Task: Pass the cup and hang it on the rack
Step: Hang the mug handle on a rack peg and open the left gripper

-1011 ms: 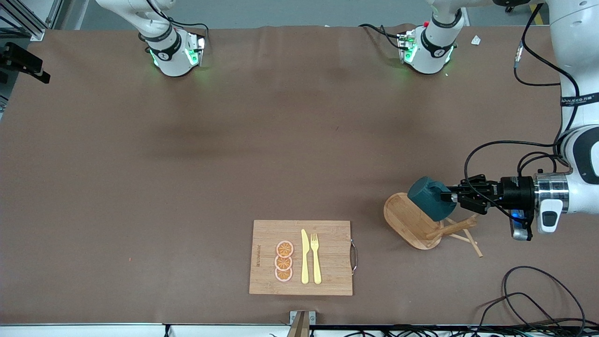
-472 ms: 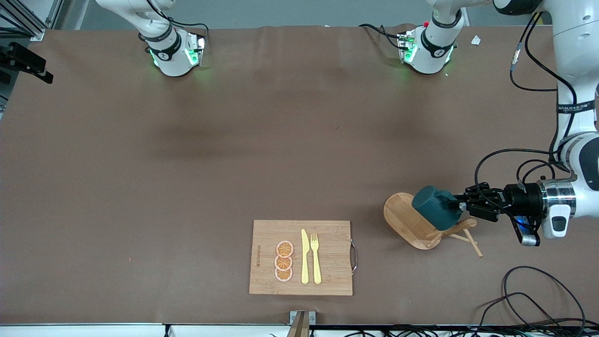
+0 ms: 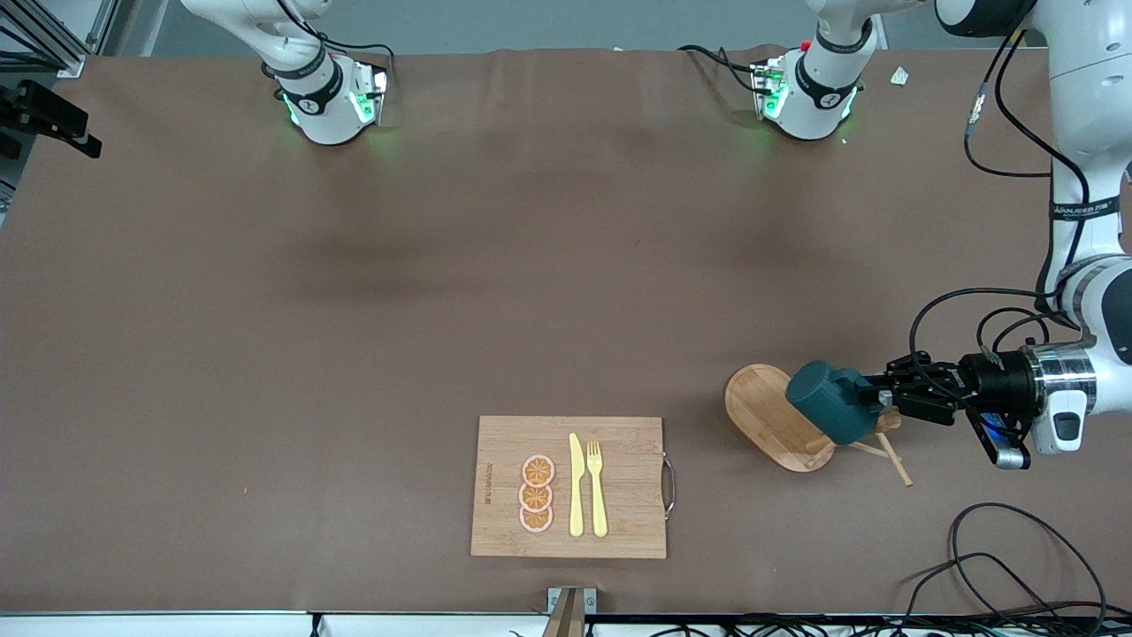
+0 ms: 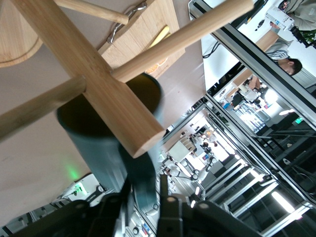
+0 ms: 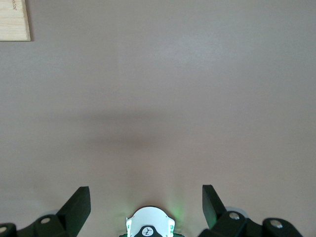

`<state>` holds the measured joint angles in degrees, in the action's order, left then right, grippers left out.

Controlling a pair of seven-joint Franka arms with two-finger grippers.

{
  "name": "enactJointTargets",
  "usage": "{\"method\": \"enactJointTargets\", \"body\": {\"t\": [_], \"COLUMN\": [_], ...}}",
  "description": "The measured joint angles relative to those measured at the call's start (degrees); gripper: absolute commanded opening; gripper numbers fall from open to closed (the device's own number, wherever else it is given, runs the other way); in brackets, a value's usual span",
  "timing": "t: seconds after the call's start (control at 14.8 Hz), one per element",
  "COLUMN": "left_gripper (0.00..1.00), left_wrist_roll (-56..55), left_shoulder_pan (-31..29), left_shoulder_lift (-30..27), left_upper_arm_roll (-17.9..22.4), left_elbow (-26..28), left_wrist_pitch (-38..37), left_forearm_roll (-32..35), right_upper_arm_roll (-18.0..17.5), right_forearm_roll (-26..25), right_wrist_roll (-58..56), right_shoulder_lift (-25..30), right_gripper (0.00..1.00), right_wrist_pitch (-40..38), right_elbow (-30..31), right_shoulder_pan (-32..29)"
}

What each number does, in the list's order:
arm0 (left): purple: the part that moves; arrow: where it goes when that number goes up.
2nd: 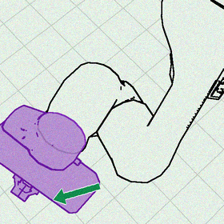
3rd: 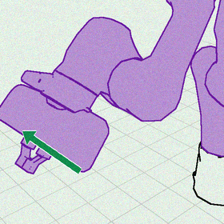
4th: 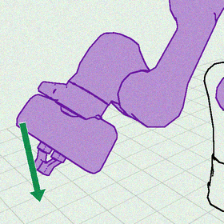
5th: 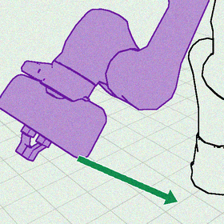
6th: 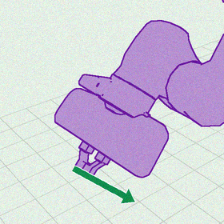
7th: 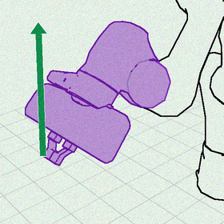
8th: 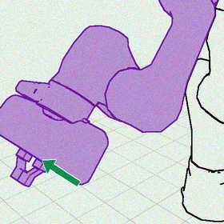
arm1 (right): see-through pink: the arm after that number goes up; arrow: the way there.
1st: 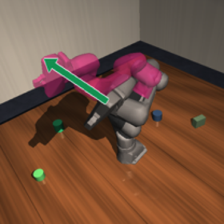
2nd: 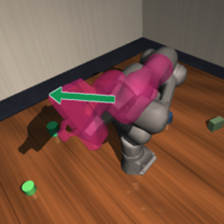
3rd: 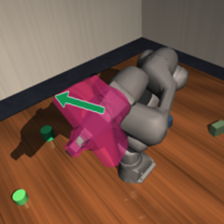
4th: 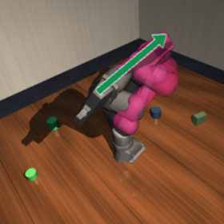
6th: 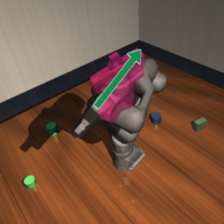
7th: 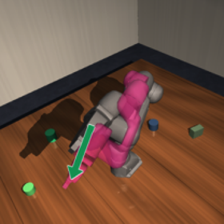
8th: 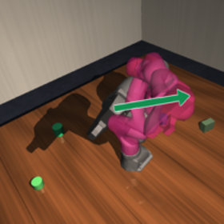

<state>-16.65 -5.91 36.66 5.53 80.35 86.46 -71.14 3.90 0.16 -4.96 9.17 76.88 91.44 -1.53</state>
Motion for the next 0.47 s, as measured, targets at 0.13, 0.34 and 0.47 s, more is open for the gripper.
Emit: {"method": "enactJointTargets", "body": {"t": [0.13,0.34,0.47], "left_gripper": [1.0,1.0,1.0], "left_wrist_roll": [0.72,0.9,0.71], "left_shoulder_pan": [-0.28,-0.35,-0.37], "left_shoulder_lift": [0.45,0.56,0.52], "left_upper_arm_roll": [0.0,-0.02,-0.03], "left_elbow": [0.0,-0.18,-1.04], "left_wrist_pitch": [-0.27,-0.43,-0.5], "left_forearm_roll": [-0.41,-0.55,-0.59], "right_upper_arm_roll": [0.0,0.0,0.0], "right_forearm_roll": [0.0,0.0,0.0], "right_wrist_roll": [0.0,-0.02,-0.03], "right_shoulder_lift": [0.0,0.0,0.0], "right_gripper": [1.0,1.0,1.0], "right_wrist_pitch": [0.0,0.0,0.0], "right_elbow": [0.0,0.0,0.0], "right_shoulder_pan": [0.0,0.0,0.0]}}
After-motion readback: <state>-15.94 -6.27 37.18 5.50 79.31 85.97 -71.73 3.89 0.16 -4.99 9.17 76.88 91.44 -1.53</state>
